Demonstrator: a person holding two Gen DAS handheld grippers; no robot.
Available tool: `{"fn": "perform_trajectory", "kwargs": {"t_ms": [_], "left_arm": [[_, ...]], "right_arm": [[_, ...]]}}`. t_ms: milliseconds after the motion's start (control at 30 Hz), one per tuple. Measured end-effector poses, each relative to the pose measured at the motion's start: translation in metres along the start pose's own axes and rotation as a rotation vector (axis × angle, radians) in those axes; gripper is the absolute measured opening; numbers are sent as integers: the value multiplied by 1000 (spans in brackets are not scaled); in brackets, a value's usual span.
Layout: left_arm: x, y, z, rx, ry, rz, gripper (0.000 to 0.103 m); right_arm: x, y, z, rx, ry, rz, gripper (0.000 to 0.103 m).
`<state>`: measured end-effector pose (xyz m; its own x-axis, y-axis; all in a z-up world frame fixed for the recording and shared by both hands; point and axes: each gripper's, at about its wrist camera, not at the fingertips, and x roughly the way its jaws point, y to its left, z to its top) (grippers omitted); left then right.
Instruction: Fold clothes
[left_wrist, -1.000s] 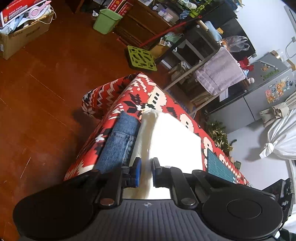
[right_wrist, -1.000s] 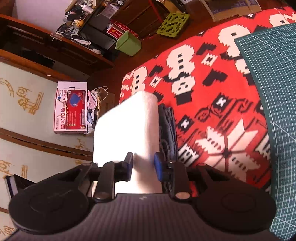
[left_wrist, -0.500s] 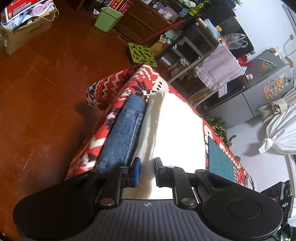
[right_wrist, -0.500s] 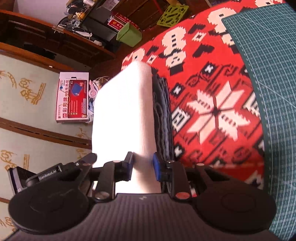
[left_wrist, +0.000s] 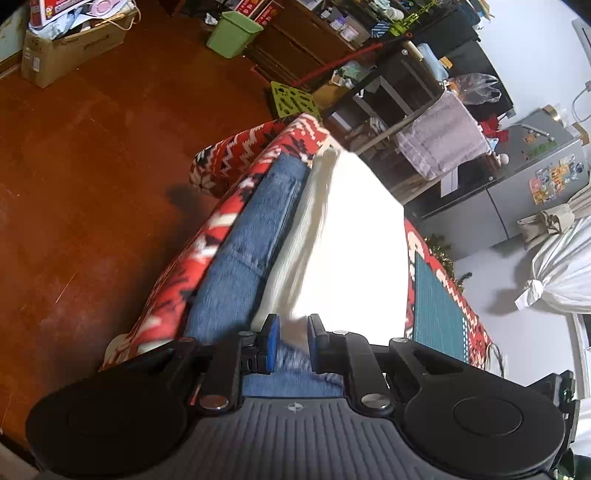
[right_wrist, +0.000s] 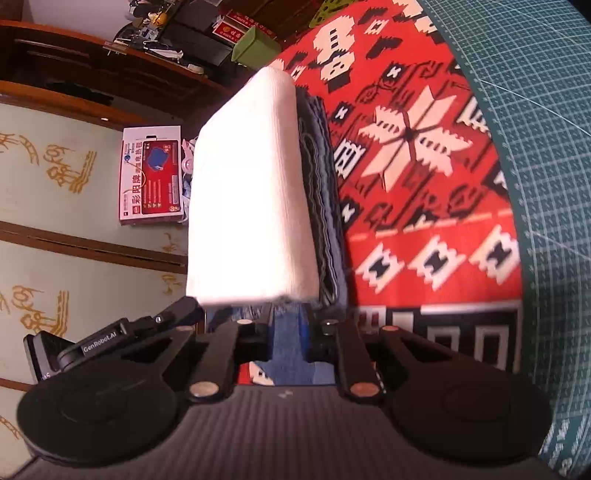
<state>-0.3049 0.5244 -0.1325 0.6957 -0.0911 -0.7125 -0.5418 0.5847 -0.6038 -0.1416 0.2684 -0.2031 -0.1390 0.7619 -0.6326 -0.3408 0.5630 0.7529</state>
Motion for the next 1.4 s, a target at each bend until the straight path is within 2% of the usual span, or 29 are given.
{"fn": "perform_trajectory", "kwargs": {"t_ms": [133,167,233,333,400,467,600,667,700,733,833,1000,1100,1200,1400], "left_arm": [[-16,-14,-23,40,-3,27,15],[-20,-20,-30,59,-8,40,16],[-29,-31,-44,93,-25,72,29],[-41,-51,-62,127,-40,108,35],[-51,-64,-73,140,-52,124,39],[-62,-80,-85,163,-80,139,45],[-82,-114,-99,207,-137,170,67],[-90,-132,-104,236,-154,200,68],[-94,-140,-106,253,-162,218,72],[-98,-148,-109,268,-170,235,76],[-112,-163,-121,278,-195,263,79],[-128,-174,-143,252,-203,328,80],[-136,-181,-157,275,-224,412,85],[-138,-188,-173,331,-251,494,85],[-139,-186,-188,352,-284,486,85]], "right_arm": [[-19,8,-8,-53,2,-26,19],[-27,11,-9,-77,-3,-39,23],[-43,16,-10,-125,-14,-65,31],[-67,25,-10,-208,-27,-103,41],[-85,31,-10,-265,-38,-129,59],[-104,38,-13,-329,-57,-147,69],[-139,50,-25,-447,-91,-187,82],[-155,57,-34,-502,-111,-213,89],[-163,61,-38,-526,-121,-227,93],[-169,65,-42,-548,-131,-239,96],[-187,78,-55,-620,-158,-276,103],[-201,95,-75,-699,-173,-342,102],[-205,102,-86,-713,-181,-380,102],[-210,110,-98,-728,-188,-417,102],[-209,114,-114,-717,-170,-428,102]]}}
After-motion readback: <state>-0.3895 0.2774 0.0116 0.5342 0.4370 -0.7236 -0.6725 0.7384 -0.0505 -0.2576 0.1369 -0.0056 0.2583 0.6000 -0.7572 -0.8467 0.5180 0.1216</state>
